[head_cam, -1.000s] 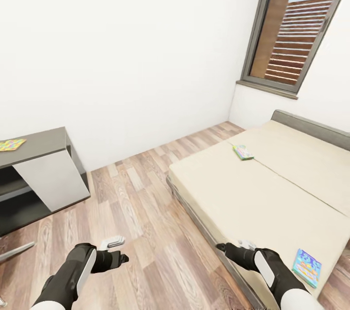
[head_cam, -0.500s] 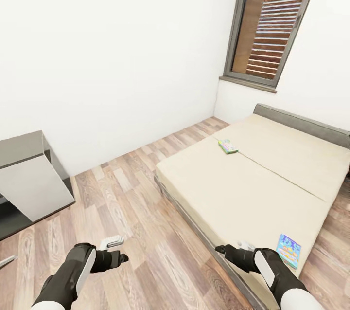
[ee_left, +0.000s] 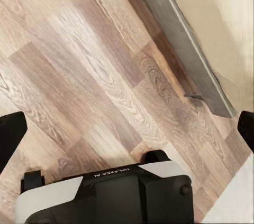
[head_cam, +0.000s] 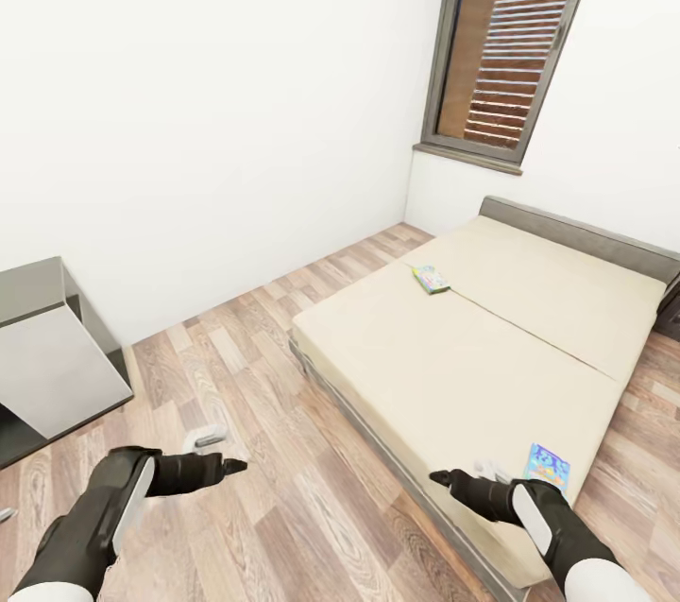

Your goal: Put all the toys in the child's room - the three board games (two on the bed and one on the table), the two jigsaw puzzles on the table, and the tennis ball on the table - inside the toy box on the table in the child's room.

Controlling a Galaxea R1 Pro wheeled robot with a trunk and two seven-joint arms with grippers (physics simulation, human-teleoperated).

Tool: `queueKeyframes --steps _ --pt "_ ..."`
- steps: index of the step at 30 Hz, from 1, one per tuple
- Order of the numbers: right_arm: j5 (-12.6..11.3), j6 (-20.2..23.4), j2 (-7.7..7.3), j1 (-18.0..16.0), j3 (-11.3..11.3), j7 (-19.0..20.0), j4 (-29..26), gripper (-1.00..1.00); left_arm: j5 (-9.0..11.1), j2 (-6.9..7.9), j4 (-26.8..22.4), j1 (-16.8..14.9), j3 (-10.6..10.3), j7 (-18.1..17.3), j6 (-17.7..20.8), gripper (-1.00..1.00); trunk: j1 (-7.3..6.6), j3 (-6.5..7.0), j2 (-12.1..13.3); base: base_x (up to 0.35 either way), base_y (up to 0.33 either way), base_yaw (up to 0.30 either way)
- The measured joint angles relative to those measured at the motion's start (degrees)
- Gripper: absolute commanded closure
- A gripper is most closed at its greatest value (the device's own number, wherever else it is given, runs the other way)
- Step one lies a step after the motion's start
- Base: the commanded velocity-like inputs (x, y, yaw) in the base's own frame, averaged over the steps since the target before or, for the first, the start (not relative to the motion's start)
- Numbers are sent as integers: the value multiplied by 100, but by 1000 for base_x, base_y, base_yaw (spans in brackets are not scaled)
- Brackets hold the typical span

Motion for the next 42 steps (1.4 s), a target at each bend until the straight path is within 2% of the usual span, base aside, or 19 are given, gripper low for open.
queueKeyframes --steps 1,2,7,12,16,23,42 --pt "1 -9 -26 -1 0 170 -1 -100 -13 72 -56 2 -4 -422 19 -100 0 0 0 0 0 -3" --pt "3 -14 -36 -1 -1 255 -1 -100 -25 100 -76 3 -6 -627 22 -100 0 0 0 0 0 -2" --pt "4 -28 -58 -2 -8 612 1 -100 -60 202 -131 4 -5 -1423 20 -100 0 -1 0 0 -7 -1" --pt "-2 14 -39 -3 -21 842 -3 -100 -55 310 -144 -1 12 -1710 21 -100 0 -1 0 0 -131 0" --pt "8 -2 -14 -2 -28 968 -9 -100 -47 379 -147 -3 18 -1781 33 -100 0 -1 0 0 -240 0" --pt "-6 38 -57 -3 -34 1092 -217 -100 -37 407 -151 -3 22 -1814 47 -100 0 -1 0 0 -97 51" --pt "12 48 -49 -4 -79 1123 -353 -100 -33 405 -154 -2 15 -1815 74 -100 0 -22 0 0 -228 265"
